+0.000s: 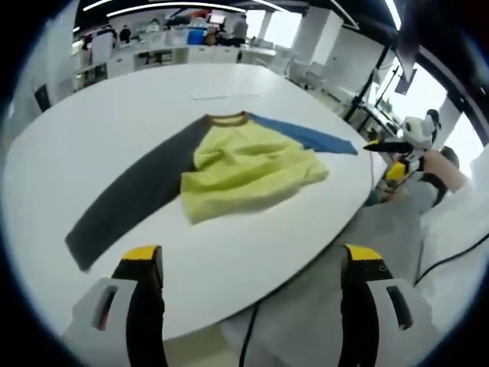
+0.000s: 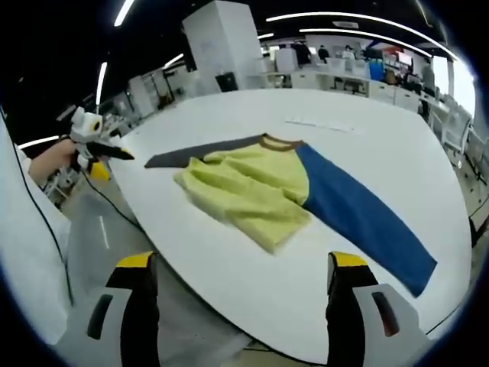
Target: Fold the garment on the visible template until the final outline fits inside the template.
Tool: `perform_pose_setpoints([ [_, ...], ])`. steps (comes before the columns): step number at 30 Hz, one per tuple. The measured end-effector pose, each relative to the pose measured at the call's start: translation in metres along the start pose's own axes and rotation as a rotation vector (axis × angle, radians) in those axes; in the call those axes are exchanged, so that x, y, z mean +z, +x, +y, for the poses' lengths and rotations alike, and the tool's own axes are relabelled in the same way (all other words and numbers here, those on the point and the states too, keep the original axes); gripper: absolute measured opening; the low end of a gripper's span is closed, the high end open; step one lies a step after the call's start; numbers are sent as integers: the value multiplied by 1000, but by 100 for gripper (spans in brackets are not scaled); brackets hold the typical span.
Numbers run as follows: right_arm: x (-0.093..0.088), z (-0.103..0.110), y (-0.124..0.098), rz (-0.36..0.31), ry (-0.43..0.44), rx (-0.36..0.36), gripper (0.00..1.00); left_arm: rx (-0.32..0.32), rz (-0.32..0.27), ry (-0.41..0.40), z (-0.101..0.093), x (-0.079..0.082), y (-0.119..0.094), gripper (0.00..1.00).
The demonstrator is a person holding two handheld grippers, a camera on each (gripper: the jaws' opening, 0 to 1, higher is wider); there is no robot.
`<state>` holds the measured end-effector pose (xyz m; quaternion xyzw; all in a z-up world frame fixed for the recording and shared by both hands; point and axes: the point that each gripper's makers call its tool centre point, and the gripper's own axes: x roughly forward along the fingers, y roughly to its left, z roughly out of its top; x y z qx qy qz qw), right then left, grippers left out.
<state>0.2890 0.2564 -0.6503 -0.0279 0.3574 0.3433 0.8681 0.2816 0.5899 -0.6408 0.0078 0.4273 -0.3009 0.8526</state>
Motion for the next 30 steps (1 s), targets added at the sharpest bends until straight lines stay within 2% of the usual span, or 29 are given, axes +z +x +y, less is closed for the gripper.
perform_pose_setpoints([
  [8, -4, -5, 5, 9, 15, -7, 86, 6, 5, -14, 9, 0, 8, 87],
  [20, 0, -15, 19, 25, 5, -9, 81, 20, 24, -6, 21, 5, 21, 84],
  [25, -1, -20, 24, 30, 4, -15, 75, 26, 25, -9, 26, 5, 25, 81],
  [30, 3, -31, 29, 23, -31, -59, 66, 35, 37, -3, 34, 6, 32, 79],
])
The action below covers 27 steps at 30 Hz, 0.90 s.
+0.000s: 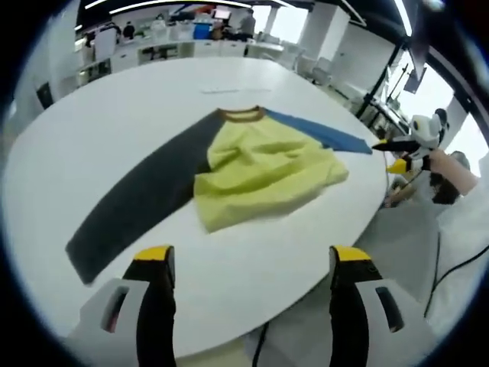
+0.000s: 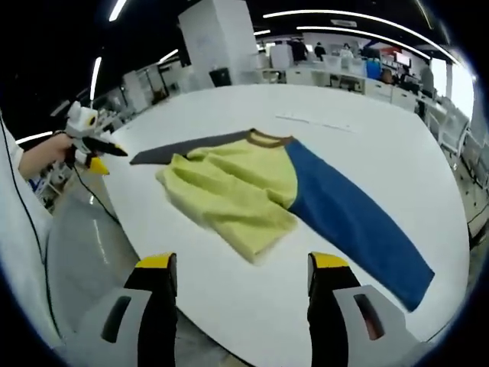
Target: Fold the garment on the visible template until the final outline fits inside the template.
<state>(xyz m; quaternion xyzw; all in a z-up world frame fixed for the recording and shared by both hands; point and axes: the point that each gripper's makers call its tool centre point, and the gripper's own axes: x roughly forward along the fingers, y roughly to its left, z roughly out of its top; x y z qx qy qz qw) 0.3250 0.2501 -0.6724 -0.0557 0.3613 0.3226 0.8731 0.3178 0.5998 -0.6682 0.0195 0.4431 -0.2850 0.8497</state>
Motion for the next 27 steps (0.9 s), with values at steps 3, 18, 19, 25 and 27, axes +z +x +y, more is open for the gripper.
perform_pose_setpoints([
  [3, 5, -4, 3, -20, 3, -8, 61, 6, 1, 6, 5, 3, 4, 77],
  [18, 0, -21, 28, 3, 56, -5, 47, 11, 6, 20, 23, 18, 28, 66],
  [19, 0, -22, 30, 5, 57, -6, 46, 13, 9, 22, 24, 18, 29, 66],
  [25, -2, -30, 41, 27, 56, 1, 43, 18, 30, 71, 32, 21, 42, 61],
  [27, -4, -31, 45, 37, 54, 3, 41, 19, 33, 94, 33, 23, 46, 58],
])
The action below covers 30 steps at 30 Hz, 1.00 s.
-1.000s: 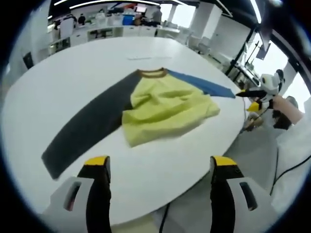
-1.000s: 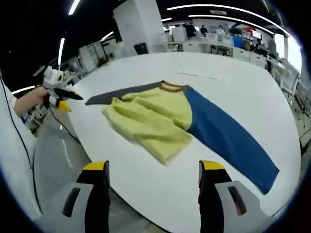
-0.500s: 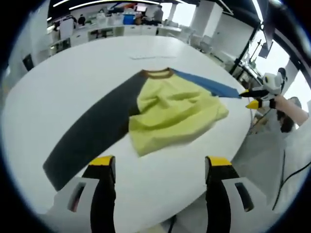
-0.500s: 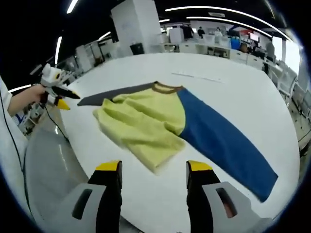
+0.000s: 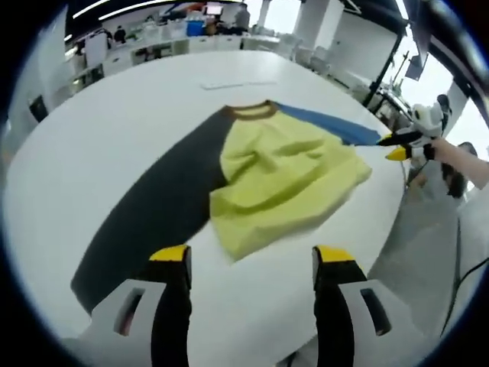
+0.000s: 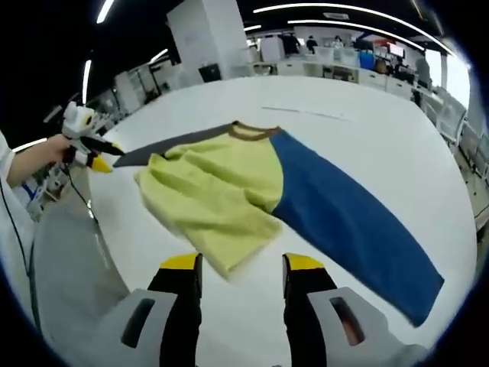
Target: Fold the garment on the visible template until the final outline fits inside the template.
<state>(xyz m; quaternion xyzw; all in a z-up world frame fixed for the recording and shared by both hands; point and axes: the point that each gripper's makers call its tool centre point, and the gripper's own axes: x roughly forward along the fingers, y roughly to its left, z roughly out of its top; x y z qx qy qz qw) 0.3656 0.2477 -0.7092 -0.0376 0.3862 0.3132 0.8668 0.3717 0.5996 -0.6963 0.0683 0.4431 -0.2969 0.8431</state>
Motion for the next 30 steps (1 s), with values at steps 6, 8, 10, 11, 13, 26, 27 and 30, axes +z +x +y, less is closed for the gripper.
perform_pose_setpoints([
  [6, 2, -4, 9, 10, -4, 7, 40, -5, 3, 13, 5, 6, 11, 55],
  [8, 2, -6, 12, 15, -6, 10, 40, -3, 4, 16, 7, 7, 14, 55],
  [10, 2, -7, 14, 20, -8, 12, 39, -4, 4, 16, 9, 8, 17, 54],
  [11, 2, -7, 16, 23, -10, 13, 39, -2, 6, 15, 11, 9, 19, 54],
  [13, 2, -9, 19, 28, -13, 15, 39, 6, 2, 5, 14, 9, 23, 54],
  [26, 1, -18, 38, 65, -44, 20, 34, 27, 10, 7, 28, 8, 44, 42],
  [27, 1, -19, 40, 66, -45, 20, 33, 25, 7, 6, 29, 9, 46, 41],
  [30, 1, -22, 44, 72, -45, 19, 31, 27, 8, 9, 31, 11, 52, 40],
])
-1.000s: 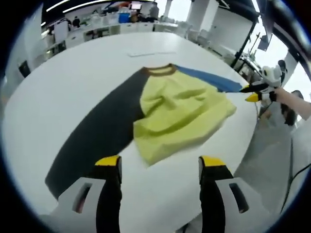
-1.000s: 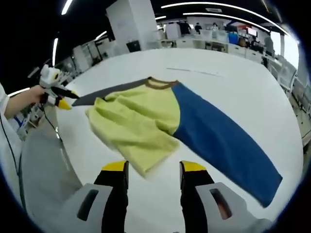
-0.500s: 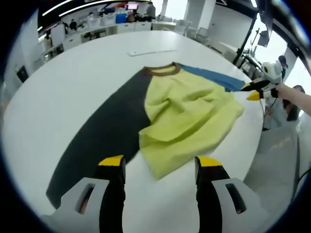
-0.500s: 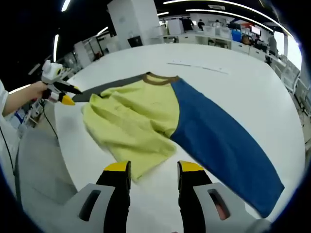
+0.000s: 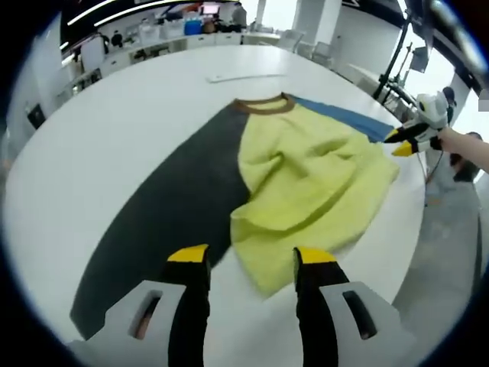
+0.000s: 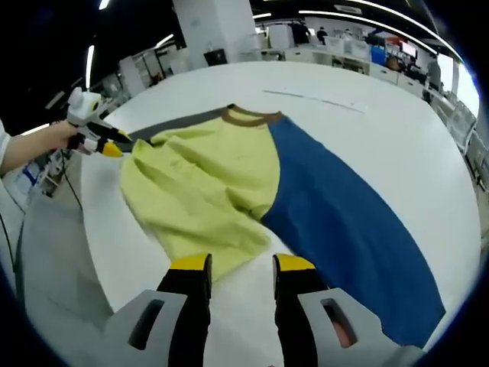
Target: Fold the garment on the visible template until the final outline fits inside the template.
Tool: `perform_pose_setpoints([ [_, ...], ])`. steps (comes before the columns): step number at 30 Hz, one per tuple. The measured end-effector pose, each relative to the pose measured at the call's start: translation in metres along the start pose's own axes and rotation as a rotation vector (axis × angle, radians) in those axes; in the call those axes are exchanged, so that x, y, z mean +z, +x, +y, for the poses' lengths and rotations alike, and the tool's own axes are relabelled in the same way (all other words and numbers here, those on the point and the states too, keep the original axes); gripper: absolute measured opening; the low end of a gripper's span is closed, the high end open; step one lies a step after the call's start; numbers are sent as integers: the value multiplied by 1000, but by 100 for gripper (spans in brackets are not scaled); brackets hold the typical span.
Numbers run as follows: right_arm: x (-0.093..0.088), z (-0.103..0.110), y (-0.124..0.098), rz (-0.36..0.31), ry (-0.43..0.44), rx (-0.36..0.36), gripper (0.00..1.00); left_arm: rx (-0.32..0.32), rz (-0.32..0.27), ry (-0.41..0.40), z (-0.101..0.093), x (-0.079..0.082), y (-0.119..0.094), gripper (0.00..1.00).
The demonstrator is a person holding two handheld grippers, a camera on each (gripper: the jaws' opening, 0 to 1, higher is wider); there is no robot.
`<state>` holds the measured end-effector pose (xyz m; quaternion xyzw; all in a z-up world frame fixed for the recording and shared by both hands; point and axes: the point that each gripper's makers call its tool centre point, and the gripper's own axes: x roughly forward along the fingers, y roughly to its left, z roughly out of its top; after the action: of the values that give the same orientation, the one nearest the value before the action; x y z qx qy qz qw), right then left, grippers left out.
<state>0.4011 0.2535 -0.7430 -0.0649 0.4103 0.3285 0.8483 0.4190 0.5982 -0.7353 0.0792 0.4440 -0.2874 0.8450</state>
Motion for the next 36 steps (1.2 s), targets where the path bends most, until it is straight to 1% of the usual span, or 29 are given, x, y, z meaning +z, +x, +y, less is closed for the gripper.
perform_pose_setpoints([
  [6, 1, -5, 9, 7, 1, -1, 29, -4, 13, 10, 2, 0, 8, 37],
  [17, 1, -10, 20, 20, 2, -1, 24, -19, 24, 18, 4, 1, 15, 31],
  [30, 2, -13, 26, 27, -5, -1, 19, -29, 33, 14, 7, 3, 22, 26],
  [36, 2, -14, 27, 28, -15, -2, 16, -27, 26, 24, 7, 6, 22, 23],
])
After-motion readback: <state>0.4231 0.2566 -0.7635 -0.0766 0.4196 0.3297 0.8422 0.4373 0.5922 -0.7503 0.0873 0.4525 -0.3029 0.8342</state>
